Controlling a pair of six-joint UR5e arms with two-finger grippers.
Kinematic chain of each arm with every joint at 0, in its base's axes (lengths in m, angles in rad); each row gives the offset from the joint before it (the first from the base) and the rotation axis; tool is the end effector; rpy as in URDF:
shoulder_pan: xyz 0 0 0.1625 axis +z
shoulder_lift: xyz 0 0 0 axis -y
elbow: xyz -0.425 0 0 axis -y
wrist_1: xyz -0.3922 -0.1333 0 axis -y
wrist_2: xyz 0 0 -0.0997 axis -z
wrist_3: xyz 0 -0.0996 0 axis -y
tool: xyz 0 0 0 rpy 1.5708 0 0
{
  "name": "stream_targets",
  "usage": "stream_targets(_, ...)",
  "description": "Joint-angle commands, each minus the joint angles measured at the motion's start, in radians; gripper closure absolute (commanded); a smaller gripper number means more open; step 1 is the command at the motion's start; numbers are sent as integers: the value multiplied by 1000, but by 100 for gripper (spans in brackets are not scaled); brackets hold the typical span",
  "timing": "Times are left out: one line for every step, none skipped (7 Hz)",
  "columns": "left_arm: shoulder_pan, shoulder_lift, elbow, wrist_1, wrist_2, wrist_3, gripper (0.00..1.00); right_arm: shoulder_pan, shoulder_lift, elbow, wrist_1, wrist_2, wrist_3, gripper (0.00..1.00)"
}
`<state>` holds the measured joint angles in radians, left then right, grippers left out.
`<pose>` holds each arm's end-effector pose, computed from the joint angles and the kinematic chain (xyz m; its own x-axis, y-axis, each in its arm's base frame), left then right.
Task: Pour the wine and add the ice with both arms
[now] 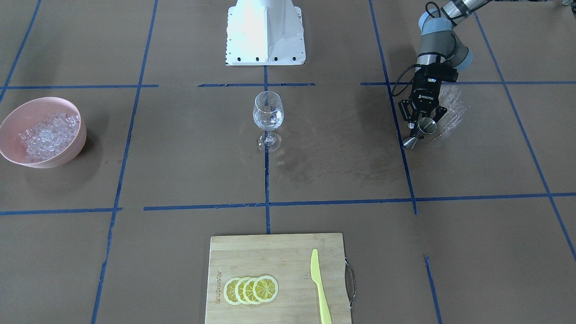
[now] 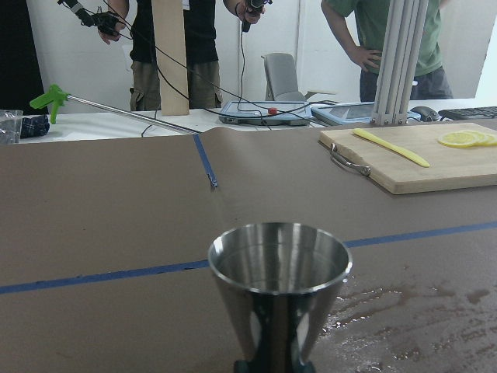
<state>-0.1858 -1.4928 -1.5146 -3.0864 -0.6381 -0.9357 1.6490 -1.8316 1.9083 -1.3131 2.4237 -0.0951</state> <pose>0.3857 -0.2895 0.5519 0.6742 0.2329 -0.7009 0.6029 0.3746 0.7044 0.0891 -0.3914 0.5722 0.6791 -0.2836 0.6771 -0.0094 0.9189 0.3943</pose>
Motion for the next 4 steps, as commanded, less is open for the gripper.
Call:
stream_targets(0, -1, 2, 0, 0, 0, 94, 0, 0, 0, 2, 0, 0, 0)
stream_targets(0, -1, 4, 0, 0, 0, 89, 0, 2, 0, 2, 0, 0, 0)
stream_targets(0, -1, 4, 0, 0, 0, 82, 0, 2, 0, 2, 0, 0, 0)
stream_targets(2, -1, 5, 0, 0, -1, 74, 0, 0, 2, 2, 0, 0, 0)
